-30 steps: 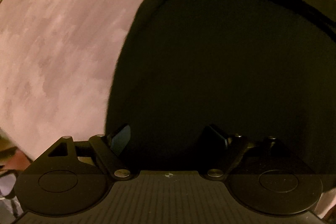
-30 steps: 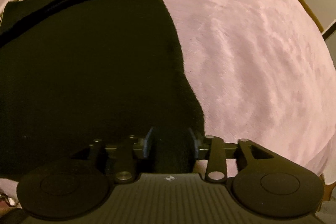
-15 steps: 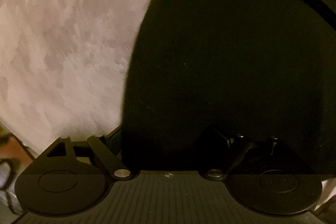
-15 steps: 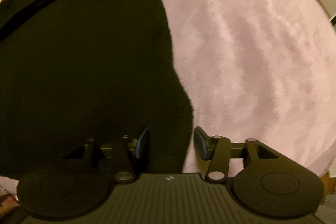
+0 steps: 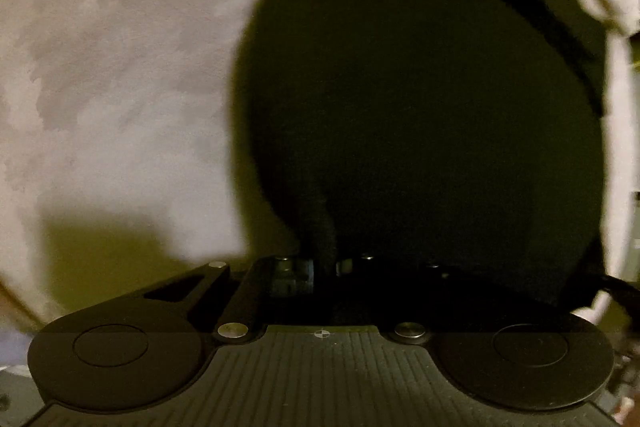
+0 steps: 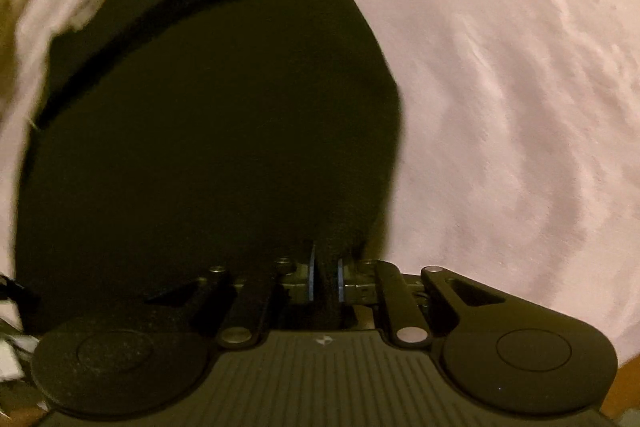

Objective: Fold small clothes

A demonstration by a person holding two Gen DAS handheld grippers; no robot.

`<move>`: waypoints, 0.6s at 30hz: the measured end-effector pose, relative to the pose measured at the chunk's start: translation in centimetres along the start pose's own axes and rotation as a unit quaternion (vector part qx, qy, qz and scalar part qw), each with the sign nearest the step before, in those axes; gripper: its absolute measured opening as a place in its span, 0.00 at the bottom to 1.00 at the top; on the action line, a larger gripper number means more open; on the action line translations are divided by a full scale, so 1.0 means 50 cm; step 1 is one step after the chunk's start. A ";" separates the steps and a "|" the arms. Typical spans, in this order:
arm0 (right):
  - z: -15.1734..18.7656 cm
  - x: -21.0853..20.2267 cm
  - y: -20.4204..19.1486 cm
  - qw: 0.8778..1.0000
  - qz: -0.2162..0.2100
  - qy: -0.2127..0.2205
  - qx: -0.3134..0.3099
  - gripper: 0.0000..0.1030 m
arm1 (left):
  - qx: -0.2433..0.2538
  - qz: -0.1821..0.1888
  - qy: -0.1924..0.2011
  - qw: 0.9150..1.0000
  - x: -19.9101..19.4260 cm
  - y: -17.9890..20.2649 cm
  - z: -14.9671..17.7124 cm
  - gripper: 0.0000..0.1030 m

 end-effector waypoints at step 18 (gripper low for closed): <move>-0.252 0.059 0.064 0.981 0.035 0.168 0.091 0.09 | -0.078 0.096 0.201 0.972 -0.062 0.138 -0.237 0.14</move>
Point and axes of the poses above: each gripper's, at about its wrist camera, not at the fingertips, and x roughly the way its jaws point, y to its right, z to its underside, the point moved 8 cm from there along x, roughly the way its jaws point, and after that the axes turned 14 degrees about -x, right-handed, at the moved point
